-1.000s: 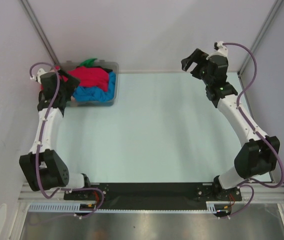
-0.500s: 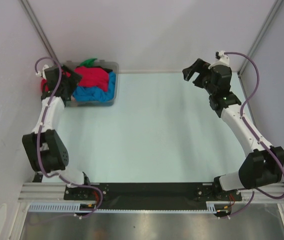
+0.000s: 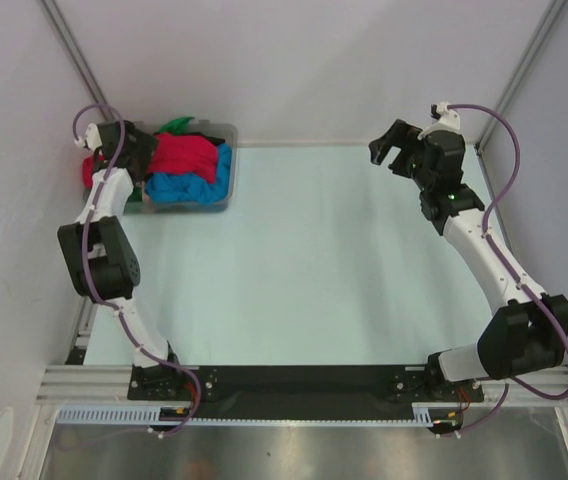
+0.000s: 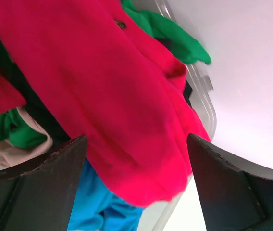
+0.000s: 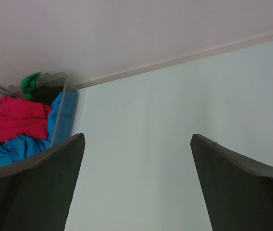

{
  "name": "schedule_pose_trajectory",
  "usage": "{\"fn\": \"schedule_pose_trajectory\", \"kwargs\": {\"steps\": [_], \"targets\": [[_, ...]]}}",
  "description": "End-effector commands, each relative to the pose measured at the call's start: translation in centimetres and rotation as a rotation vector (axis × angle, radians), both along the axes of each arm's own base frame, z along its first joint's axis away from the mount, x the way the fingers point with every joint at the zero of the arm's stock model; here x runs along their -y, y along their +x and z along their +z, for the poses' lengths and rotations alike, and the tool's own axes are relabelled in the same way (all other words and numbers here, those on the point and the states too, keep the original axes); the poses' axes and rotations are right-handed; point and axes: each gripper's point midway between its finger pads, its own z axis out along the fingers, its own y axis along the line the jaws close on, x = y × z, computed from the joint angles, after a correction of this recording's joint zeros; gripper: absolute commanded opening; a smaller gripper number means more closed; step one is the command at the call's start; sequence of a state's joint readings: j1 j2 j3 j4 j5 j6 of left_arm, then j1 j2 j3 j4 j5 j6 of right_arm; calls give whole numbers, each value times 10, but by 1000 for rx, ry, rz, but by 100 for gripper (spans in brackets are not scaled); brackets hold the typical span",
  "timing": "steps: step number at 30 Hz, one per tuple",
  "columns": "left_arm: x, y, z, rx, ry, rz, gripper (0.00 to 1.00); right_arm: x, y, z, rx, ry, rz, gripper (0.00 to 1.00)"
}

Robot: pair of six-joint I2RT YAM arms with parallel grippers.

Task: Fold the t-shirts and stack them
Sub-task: Grab the tshirt from the pile

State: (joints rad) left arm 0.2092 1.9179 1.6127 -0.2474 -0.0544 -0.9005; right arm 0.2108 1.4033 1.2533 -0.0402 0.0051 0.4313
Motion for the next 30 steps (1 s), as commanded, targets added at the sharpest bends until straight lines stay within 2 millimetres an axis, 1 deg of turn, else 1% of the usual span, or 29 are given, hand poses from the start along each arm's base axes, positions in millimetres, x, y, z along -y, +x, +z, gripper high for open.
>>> {"fn": "schedule_pose_trajectory", "kwargs": {"steps": [1,2,3,4,5,7,8,9,11,14,15,16,18,19,21,22,23,24,25,26,29,30], "targets": [[-25,13,15,40,9,88,90,10,-4,32,76,-20,-33,100],[-27,16,4,24,5,88,90,11,-4,32,76,-24,-34,100],[-30,19,2,22,7,93,89,12,-3,30,70,-31,-42,100],[-31,22,3,27,17,97,88,14,-2,32,72,-35,-51,100],[-34,25,-2,22,25,98,85,16,-2,32,66,-37,-62,100],[-38,29,-3,31,36,107,80,20,0,34,66,-42,-83,100],[-39,34,0,57,46,103,77,19,0,33,66,-47,-83,100],[-41,36,-3,57,54,100,70,20,0,34,69,-48,-83,100],[-43,43,4,87,67,84,63,20,0,33,67,-53,-83,100],[-46,53,2,75,68,66,27,22,1,33,62,-57,-96,100],[-47,54,3,71,67,64,9,22,0,33,62,-57,-96,100],[-46,56,12,82,69,59,1,21,0,32,59,-58,-96,100],[-48,50,17,82,82,67,0,20,0,28,53,-55,-95,100],[-48,44,36,109,96,73,0,19,-1,28,53,-53,-91,100],[-51,36,55,134,125,93,0,17,1,24,41,-54,-86,100],[-51,31,59,137,133,94,0,15,1,23,40,-52,-79,100],[-49,25,87,192,155,90,0,12,1,22,37,-50,-70,100],[-48,20,95,206,163,87,0,11,1,21,36,-50,-68,100],[-47,16,107,232,173,88,0,9,0,20,33,-49,-62,100],[-46,7,132,274,191,88,0,7,0,19,29,-48,-56,100],[-40,-6,170,344,217,76,0,2,-3,18,25,-42,-44,100],[-36,-15,196,395,226,68,0,2,-4,18,27,-41,-42,100]]}}
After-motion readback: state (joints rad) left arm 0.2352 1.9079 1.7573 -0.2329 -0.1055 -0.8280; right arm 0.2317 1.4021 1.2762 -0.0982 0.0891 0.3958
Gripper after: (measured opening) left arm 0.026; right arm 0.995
